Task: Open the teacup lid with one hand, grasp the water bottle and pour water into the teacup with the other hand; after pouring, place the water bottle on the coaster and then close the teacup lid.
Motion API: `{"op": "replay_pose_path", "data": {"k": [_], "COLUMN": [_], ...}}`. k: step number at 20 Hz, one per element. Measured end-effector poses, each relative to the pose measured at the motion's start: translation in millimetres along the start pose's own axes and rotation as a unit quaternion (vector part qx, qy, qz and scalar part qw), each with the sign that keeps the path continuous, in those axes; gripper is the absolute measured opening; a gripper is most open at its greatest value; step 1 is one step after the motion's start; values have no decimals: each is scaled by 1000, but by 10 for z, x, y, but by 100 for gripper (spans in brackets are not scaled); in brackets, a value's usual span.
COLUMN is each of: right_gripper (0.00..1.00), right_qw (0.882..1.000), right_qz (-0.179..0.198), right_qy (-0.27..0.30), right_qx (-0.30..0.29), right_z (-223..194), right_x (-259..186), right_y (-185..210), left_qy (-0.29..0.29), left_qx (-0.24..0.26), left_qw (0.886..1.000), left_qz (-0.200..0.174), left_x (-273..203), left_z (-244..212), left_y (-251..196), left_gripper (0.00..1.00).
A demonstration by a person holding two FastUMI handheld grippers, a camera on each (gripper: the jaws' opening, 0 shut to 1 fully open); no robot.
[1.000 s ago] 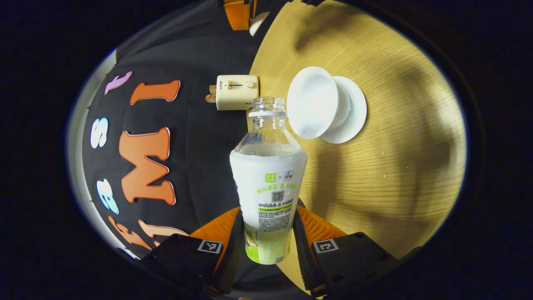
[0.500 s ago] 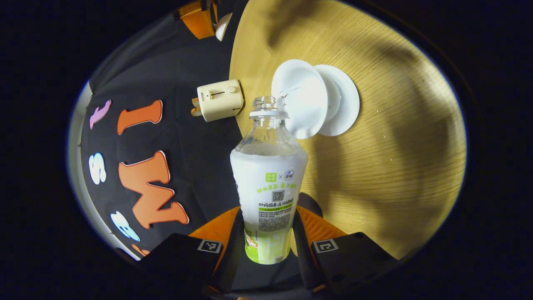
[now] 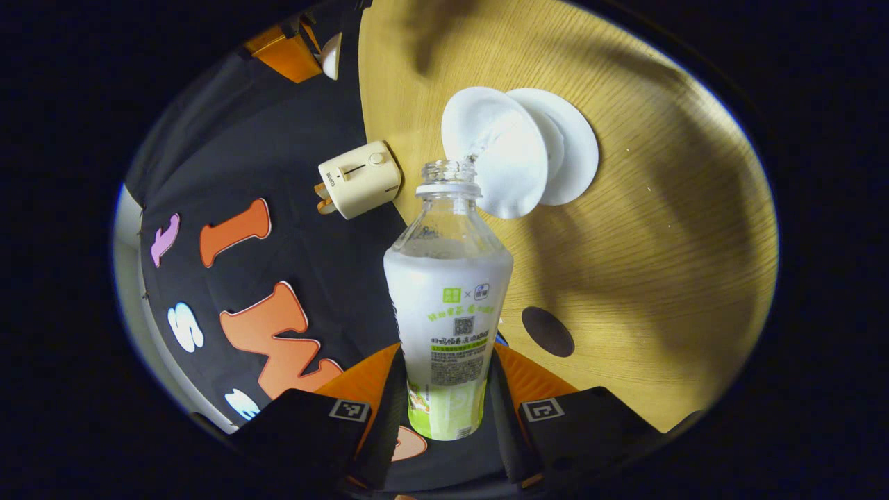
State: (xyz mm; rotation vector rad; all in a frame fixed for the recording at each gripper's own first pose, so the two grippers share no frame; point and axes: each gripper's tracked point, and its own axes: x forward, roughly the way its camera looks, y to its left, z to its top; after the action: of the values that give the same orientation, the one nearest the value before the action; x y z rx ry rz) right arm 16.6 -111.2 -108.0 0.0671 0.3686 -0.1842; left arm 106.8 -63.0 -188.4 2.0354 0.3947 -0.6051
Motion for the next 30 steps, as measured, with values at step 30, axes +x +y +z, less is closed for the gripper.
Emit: {"op": "replay_pose_path", "data": {"k": [30], "right_gripper": [19], "right_qw": [999], "right_qz": [1], "right_qy": [0], "right_qx": [41], "right_z": [35], "right_x": [-35], "right_y": [-213], "left_qy": [-45], "left_qx": [-499], "left_qw": [860], "left_qz": [-96], "left_x": [-157], "left_z": [20], "left_y": [-569], "left_gripper": [60]}}
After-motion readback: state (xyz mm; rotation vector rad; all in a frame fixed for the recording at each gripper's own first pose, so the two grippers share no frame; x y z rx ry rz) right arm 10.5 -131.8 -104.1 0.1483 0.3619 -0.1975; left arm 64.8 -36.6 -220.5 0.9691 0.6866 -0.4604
